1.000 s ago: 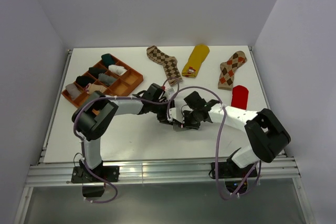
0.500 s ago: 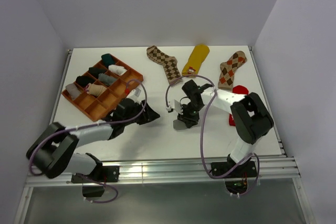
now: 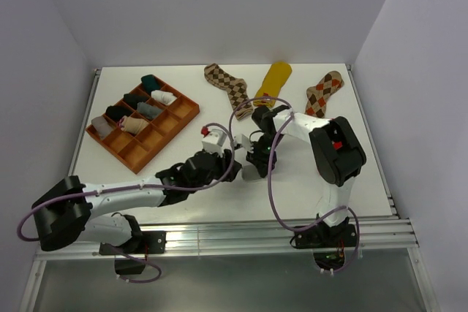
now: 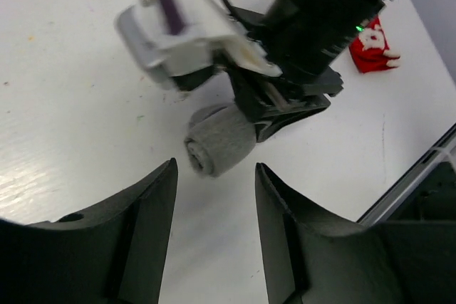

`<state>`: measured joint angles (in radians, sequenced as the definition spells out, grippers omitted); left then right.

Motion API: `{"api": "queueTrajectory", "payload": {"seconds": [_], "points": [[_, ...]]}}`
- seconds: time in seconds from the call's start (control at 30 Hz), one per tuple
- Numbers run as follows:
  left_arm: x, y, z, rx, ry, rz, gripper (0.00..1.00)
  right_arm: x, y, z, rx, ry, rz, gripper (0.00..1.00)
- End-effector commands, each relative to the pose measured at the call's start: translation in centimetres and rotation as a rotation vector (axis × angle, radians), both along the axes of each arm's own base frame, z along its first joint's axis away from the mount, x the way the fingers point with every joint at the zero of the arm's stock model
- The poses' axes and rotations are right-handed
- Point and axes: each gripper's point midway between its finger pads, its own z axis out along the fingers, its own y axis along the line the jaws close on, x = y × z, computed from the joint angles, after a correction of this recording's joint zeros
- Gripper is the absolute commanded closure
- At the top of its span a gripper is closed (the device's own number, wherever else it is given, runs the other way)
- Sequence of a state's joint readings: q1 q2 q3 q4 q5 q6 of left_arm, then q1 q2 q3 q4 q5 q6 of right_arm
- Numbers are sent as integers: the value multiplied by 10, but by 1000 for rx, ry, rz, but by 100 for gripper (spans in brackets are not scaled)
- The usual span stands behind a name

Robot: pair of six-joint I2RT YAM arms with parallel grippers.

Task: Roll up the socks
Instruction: Pick up the sock at the center of the board.

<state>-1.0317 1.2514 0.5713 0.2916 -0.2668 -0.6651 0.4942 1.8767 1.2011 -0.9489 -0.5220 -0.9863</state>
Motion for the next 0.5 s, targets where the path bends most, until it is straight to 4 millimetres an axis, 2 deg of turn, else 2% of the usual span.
{"api": "queueTrajectory", "payload": {"seconds": [0.0,0.13,0.2,0.23,0.27,0.33,0.37,0.47], "points": [[3,-8,6,192,-145,-9,47,-15,-28,-14,-138,87,12,97],[-4,-28,-3,334,-189,-98,46,-17,-30,-14,-158,113,15,97],[-13,-43,-12,415,-213,-179,46,-16,-30,-14,-163,109,8,97],[-14,-48,-22,459,-208,-202,46,-16,-31,-14,-167,111,8,96],[-17,-58,-18,478,-233,-234,45,-15,-31,-13,-169,111,7,97],[-23,-64,-35,545,-222,-285,45,-15,-31,-14,-175,114,5,97],[-24,-72,-31,554,-242,-302,44,-15,-31,-14,-176,120,3,97],[-23,-81,-39,599,-262,-335,43,-16,-31,-14,-179,132,3,96]]}}
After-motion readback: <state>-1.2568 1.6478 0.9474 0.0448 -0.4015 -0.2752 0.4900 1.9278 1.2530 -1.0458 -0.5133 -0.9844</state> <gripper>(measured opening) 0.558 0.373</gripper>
